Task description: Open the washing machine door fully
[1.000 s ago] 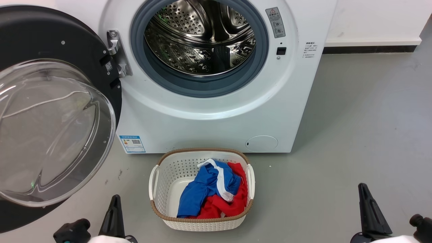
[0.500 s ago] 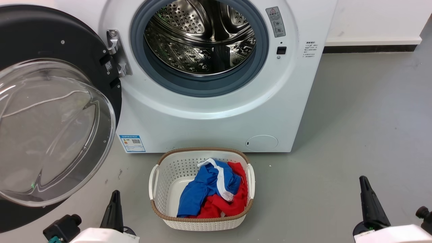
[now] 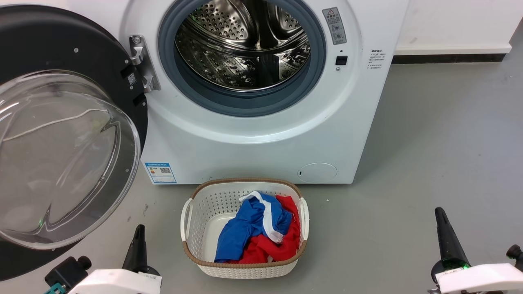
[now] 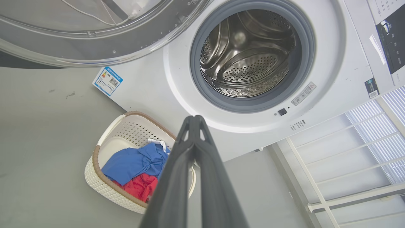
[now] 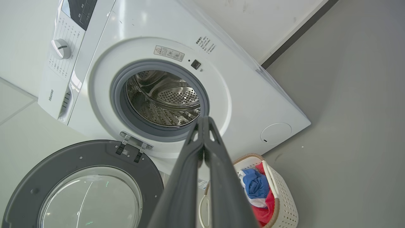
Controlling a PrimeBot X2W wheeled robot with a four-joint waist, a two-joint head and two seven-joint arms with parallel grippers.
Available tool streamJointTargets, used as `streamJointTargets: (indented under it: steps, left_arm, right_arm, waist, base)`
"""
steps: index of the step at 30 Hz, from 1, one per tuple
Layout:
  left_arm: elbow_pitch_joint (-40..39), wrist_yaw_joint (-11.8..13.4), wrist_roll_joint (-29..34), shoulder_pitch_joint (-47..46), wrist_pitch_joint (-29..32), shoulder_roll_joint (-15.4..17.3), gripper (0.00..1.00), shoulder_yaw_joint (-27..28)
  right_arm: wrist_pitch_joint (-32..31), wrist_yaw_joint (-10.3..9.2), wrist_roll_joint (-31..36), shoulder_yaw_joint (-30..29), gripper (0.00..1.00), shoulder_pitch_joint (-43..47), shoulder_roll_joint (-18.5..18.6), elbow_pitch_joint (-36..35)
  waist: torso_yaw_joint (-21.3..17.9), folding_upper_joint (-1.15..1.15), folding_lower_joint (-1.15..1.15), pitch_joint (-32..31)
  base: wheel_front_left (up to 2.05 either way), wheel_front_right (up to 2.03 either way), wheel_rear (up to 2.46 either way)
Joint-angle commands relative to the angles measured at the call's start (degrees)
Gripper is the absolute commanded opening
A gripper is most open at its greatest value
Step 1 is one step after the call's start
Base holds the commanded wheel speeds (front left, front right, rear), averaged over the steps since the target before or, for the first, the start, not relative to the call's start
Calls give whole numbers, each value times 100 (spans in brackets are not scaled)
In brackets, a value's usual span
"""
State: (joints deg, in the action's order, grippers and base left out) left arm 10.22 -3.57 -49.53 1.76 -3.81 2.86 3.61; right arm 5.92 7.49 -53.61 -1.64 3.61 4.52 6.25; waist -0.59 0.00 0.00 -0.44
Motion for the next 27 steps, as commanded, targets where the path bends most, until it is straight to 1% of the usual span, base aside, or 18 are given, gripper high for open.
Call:
streamJointTargets:
  steps: [1, 3, 4, 27]
  left_arm:
    - [-34, -51, -204, -171, 42, 3, 0, 21]
    - [-20, -61, -350, -193, 77, 3, 0, 31]
    - [5, -82, -566, -224, 129, 3, 0, 48]
    - [153, -207, -2034, -480, 495, 3, 0, 151]
  right_arm:
    - [-46, 1, -202, -16, 0, -156, 47, -8]
    - [-81, 1, -350, -21, 0, -191, 49, 18]
    - [-131, 1, -553, -28, 0, -238, 51, 54]
    - [-488, 1, -1959, -101, 0, -551, 49, 338]
  waist:
    - [1, 0, 0, 1]
    - [3, 0, 0, 3]
    - [5, 0, 0, 5]
    - [23, 0, 0, 24]
  base:
    - [0, 0, 0]
    - [0, 0, 0]
    - [0, 0, 0]
    - [0, 0, 0]
